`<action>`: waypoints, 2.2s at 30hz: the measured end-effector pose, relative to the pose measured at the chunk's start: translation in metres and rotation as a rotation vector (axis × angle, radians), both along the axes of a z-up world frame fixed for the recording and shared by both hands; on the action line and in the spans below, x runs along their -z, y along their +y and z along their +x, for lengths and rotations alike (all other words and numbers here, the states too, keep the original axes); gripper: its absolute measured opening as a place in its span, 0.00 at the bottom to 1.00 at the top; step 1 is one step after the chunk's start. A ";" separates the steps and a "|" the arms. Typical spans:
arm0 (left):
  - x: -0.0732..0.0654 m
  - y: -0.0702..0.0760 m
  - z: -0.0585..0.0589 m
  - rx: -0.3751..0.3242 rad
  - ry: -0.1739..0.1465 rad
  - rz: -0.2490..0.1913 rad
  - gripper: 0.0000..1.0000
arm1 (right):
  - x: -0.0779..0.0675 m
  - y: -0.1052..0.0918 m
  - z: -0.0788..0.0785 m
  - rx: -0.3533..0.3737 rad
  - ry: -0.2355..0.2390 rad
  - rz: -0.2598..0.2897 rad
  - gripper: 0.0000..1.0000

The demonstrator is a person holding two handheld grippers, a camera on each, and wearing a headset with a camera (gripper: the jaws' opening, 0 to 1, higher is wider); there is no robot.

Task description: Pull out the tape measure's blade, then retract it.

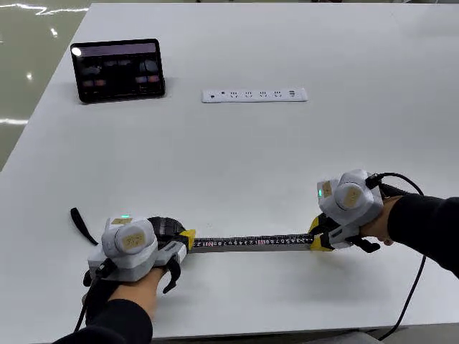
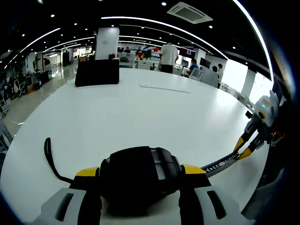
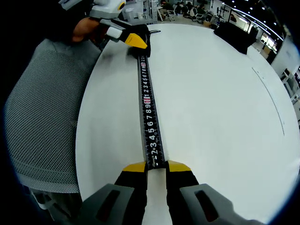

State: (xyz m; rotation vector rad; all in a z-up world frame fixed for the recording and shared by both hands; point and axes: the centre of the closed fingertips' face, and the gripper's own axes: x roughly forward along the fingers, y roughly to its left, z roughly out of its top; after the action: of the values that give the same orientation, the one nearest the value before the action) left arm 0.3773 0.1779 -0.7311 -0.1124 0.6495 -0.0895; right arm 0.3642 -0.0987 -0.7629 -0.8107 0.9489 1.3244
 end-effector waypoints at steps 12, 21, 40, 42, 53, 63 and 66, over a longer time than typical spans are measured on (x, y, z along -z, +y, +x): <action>0.000 0.000 -0.001 0.002 0.018 -0.019 0.62 | -0.001 0.001 -0.001 -0.013 -0.030 0.011 0.11; 0.001 0.001 -0.002 0.017 0.036 -0.049 0.62 | -0.002 0.002 0.002 -0.010 -0.042 0.030 0.11; 0.002 -0.002 -0.003 0.050 0.051 -0.060 0.61 | -0.003 0.012 0.004 -0.031 -0.051 0.042 0.11; 0.002 -0.002 -0.003 0.051 0.052 -0.062 0.61 | -0.002 0.013 0.004 -0.031 -0.050 0.044 0.11; 0.002 -0.002 -0.002 0.056 0.055 -0.065 0.61 | -0.003 0.021 0.005 -0.029 -0.051 0.048 0.11; 0.002 -0.002 -0.002 0.060 0.059 -0.069 0.61 | -0.003 0.031 0.005 -0.028 -0.048 0.057 0.11; 0.002 -0.003 -0.002 0.062 0.062 -0.067 0.61 | -0.003 0.033 0.005 -0.027 -0.046 0.060 0.11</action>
State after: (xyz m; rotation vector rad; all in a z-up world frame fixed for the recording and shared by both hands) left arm 0.3750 0.1754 -0.7332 -0.1603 0.7127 -0.1687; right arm 0.3689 -0.0657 -0.7596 -0.8071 0.8610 1.3458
